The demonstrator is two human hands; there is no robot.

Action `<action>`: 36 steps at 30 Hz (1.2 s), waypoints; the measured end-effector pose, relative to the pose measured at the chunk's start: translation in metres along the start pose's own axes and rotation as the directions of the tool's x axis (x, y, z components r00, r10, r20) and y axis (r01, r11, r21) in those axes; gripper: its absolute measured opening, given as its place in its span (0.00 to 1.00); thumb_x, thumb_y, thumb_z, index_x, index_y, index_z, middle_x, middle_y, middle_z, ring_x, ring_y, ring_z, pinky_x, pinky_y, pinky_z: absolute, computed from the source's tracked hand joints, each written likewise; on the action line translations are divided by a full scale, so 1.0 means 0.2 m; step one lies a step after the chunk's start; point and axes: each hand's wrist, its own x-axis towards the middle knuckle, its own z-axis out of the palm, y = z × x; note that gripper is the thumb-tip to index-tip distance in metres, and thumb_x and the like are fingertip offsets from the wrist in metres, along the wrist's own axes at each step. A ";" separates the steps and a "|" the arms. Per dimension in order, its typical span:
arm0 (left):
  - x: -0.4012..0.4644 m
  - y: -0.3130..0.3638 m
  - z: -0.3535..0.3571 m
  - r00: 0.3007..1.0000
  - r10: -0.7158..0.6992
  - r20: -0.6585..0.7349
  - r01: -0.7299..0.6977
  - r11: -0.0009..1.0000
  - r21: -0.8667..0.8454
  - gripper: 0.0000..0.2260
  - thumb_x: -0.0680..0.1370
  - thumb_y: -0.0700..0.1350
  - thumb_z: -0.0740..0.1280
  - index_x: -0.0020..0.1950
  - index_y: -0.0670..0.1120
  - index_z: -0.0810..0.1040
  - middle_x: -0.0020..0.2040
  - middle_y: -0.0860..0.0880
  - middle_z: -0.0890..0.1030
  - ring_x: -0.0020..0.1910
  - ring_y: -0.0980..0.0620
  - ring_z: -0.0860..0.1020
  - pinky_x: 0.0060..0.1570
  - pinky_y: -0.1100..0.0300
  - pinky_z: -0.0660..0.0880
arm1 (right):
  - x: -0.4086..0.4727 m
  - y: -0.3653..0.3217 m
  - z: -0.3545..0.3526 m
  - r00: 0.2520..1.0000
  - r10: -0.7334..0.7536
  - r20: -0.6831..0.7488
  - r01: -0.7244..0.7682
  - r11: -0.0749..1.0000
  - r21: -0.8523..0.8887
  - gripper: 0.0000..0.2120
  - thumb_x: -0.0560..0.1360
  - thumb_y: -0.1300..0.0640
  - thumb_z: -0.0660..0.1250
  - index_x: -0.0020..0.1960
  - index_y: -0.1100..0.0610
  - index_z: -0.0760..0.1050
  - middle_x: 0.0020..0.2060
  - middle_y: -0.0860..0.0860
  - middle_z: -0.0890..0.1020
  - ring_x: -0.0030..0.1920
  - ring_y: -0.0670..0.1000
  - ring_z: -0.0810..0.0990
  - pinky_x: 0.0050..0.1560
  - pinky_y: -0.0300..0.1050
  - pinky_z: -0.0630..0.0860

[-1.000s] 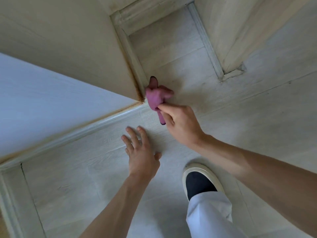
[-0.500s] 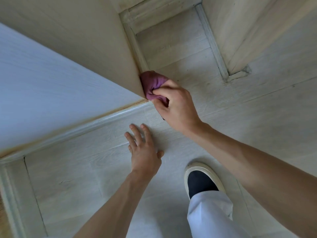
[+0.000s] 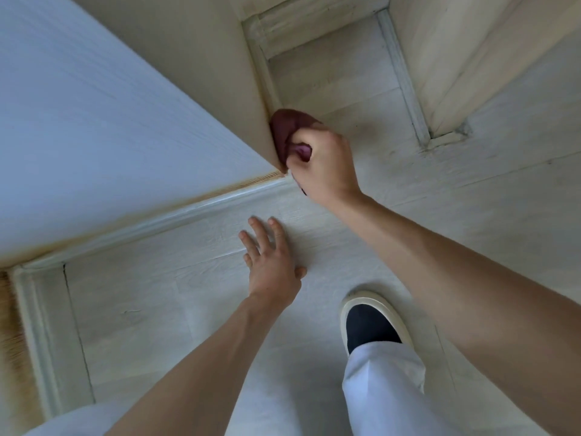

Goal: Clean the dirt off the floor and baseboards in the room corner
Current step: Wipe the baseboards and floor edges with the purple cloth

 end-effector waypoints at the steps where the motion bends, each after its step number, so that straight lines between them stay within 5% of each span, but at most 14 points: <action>1: 0.00 0.00 -0.01 1.000 0.002 0.009 -0.002 1.000 -0.003 0.48 0.81 0.51 0.70 0.82 0.44 0.34 0.79 0.37 0.28 0.78 0.28 0.33 0.78 0.35 0.52 | 0.08 -0.02 0.01 1.000 0.016 -0.002 -0.016 1.000 -0.014 0.06 0.68 0.62 0.65 0.37 0.57 0.81 0.32 0.50 0.79 0.35 0.53 0.78 0.37 0.47 0.73; 4: -0.01 -0.02 -0.05 0.999 0.023 0.048 -0.024 1.000 0.013 0.48 0.80 0.53 0.71 0.83 0.45 0.36 0.80 0.39 0.29 0.79 0.28 0.35 0.78 0.37 0.53 | 0.18 -0.06 0.00 0.997 0.055 0.046 -0.054 0.998 -0.021 0.09 0.70 0.61 0.63 0.40 0.55 0.82 0.33 0.51 0.83 0.37 0.56 0.82 0.38 0.50 0.78; 7: 0.00 -0.11 -0.19 0.986 0.074 0.151 -0.073 0.997 -0.013 0.43 0.80 0.53 0.71 0.85 0.51 0.45 0.83 0.44 0.35 0.82 0.34 0.46 0.78 0.43 0.59 | 0.06 -0.05 -0.08 0.963 0.166 0.210 -0.176 0.984 0.032 0.08 0.75 0.63 0.67 0.38 0.57 0.81 0.28 0.50 0.81 0.30 0.49 0.78 0.34 0.42 0.70; 10: -0.03 -0.22 -0.39 0.979 0.063 0.194 -0.043 0.994 -0.105 0.31 0.81 0.54 0.70 0.82 0.54 0.62 0.82 0.48 0.60 0.76 0.45 0.69 0.72 0.52 0.67 | -0.11 -0.05 -0.25 0.860 0.316 0.401 -0.361 0.932 0.042 0.05 0.77 0.61 0.70 0.44 0.59 0.82 0.32 0.51 0.77 0.35 0.48 0.75 0.35 0.41 0.69; 13: -0.20 -0.29 -0.54 0.989 0.100 0.109 -0.076 0.975 -0.211 0.21 0.82 0.52 0.69 0.75 0.54 0.73 0.71 0.53 0.78 0.64 0.51 0.79 0.66 0.55 0.74 | -0.15 -0.22 -0.49 0.727 0.435 0.531 -0.572 0.811 0.119 0.04 0.78 0.59 0.69 0.44 0.57 0.79 0.35 0.52 0.77 0.39 0.52 0.77 0.37 0.43 0.76; 17: -0.51 -0.29 -0.80 0.978 0.186 -0.091 -0.207 0.893 -0.399 0.07 0.81 0.48 0.69 0.58 0.58 0.81 0.58 0.56 0.84 0.52 0.58 0.83 0.53 0.62 0.77 | -0.16 -0.63 -0.79 0.608 0.415 0.677 -0.633 0.768 0.098 0.07 0.77 0.59 0.70 0.40 0.55 0.78 0.35 0.53 0.76 0.40 0.54 0.76 0.46 0.49 0.75; 19: -0.69 -0.27 -1.01 0.947 0.219 -0.235 -0.308 0.825 -0.474 0.08 0.81 0.46 0.70 0.56 0.60 0.80 0.55 0.58 0.85 0.50 0.60 0.83 0.54 0.62 0.78 | -0.16 -0.89 -0.89 0.549 0.375 0.747 -0.534 0.845 -0.032 0.06 0.74 0.57 0.71 0.41 0.57 0.76 0.38 0.55 0.73 0.42 0.55 0.72 0.43 0.48 0.74; 24: -1.19 -0.28 -1.52 0.772 0.367 -0.520 -0.608 0.666 -0.432 0.12 0.82 0.44 0.69 0.65 0.53 0.81 0.60 0.63 0.82 0.58 0.62 0.81 0.58 0.65 0.77 | -0.23 -1.64 -1.04 0.422 0.243 0.873 -0.146 0.969 -0.199 0.25 0.69 0.56 0.71 0.59 0.72 0.74 0.46 0.57 0.75 0.47 0.55 0.74 0.48 0.48 0.71; 27: -1.48 -0.34 -1.78 0.659 0.404 -0.634 -0.734 0.528 -0.427 0.11 0.83 0.43 0.67 0.65 0.49 0.81 0.63 0.58 0.82 0.63 0.57 0.80 0.61 0.62 0.76 | -0.31 -2.09 -1.10 0.444 0.101 0.890 0.145 0.972 -0.183 0.14 0.76 0.61 0.69 0.58 0.69 0.78 0.44 0.55 0.79 0.45 0.52 0.76 0.49 0.48 0.69; 30: -1.76 -0.40 -1.97 0.565 0.393 -0.725 -0.814 0.406 -0.415 0.13 0.82 0.47 0.66 0.63 0.44 0.81 0.58 0.49 0.85 0.57 0.51 0.82 0.55 0.60 0.77 | -0.38 -2.49 -1.15 0.494 -0.076 0.866 0.395 0.907 -0.145 0.08 0.78 0.61 0.67 0.54 0.60 0.83 0.45 0.57 0.83 0.46 0.49 0.77 0.51 0.48 0.69; 33: -1.97 -0.47 -2.16 0.468 0.366 -0.804 -0.863 0.385 -0.327 0.13 0.81 0.52 0.69 0.60 0.46 0.82 0.54 0.44 0.84 0.52 0.41 0.82 0.53 0.50 0.79 | -0.41 -2.82 -1.19 0.559 -0.273 0.783 0.503 0.863 -0.058 0.08 0.78 0.61 0.66 0.52 0.58 0.84 0.48 0.59 0.85 0.46 0.52 0.79 0.53 0.52 0.73; 36: -2.10 -0.55 -2.30 0.394 0.309 -0.866 -0.872 0.424 -0.245 0.10 0.79 0.51 0.74 0.55 0.47 0.82 0.48 0.46 0.83 0.46 0.45 0.82 0.47 0.54 0.79 | -0.43 -3.01 -1.19 0.628 -0.392 0.672 0.512 0.859 0.023 0.09 0.79 0.62 0.66 0.54 0.57 0.85 0.52 0.57 0.87 0.53 0.58 0.85 0.64 0.58 0.76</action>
